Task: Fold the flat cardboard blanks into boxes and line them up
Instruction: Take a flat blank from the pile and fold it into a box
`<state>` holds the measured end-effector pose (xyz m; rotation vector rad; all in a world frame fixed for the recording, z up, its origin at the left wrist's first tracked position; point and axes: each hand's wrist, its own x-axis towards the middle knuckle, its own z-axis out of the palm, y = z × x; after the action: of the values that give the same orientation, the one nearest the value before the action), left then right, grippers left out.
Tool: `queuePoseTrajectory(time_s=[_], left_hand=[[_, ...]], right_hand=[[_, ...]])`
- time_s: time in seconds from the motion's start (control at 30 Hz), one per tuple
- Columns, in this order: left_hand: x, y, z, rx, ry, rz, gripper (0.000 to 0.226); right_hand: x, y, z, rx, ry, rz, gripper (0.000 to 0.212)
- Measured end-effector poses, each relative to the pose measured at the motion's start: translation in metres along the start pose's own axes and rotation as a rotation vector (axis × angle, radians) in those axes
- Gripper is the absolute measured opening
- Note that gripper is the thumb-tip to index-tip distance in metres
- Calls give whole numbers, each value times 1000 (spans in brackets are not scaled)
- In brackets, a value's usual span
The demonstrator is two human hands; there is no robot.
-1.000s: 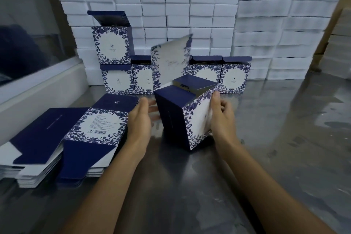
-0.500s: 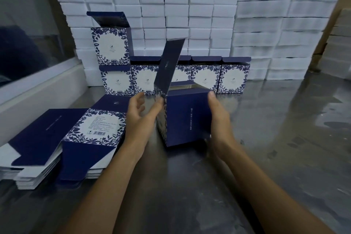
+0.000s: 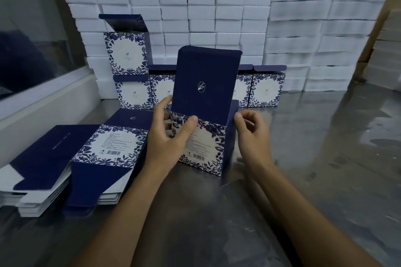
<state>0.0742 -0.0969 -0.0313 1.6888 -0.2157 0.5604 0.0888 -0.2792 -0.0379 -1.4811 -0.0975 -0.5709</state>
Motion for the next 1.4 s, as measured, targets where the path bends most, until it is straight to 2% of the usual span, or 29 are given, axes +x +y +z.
queuePoseTrajectory(time_s=[0.23, 0.43, 0.57, 0.7, 0.83, 0.93, 1.1, 1.23, 1.4], left_hand=[[3, 5, 4, -5, 94, 109, 17], [0, 5, 7, 86, 162, 171, 8], [-4, 5, 7, 296, 138, 342, 33], [-7, 6, 10, 395, 133, 426, 33], [-12, 8, 15, 429, 160, 456, 30], [-14, 9, 18, 458, 170, 492, 27], [-14, 8, 22, 489, 191, 509, 25], [-15, 9, 24, 480, 179, 512, 34], [-15, 10, 24, 500, 189, 497, 35]], right_hand=[[-6, -13, 5, 157, -92, 102, 43], [-7, -14, 4, 70, -20, 43, 30], [-8, -15, 4, -4, 32, -105, 10], [-10, -12, 1, -420, 81, -484, 20], [-13, -15, 7, -684, 157, -674, 16], [-19, -18, 14, -742, 108, -720, 16], [-30, -20, 27, -779, -18, -695, 20], [-29, -20, 27, -758, 3, -674, 15], [-27, -18, 29, -750, 56, -689, 12]])
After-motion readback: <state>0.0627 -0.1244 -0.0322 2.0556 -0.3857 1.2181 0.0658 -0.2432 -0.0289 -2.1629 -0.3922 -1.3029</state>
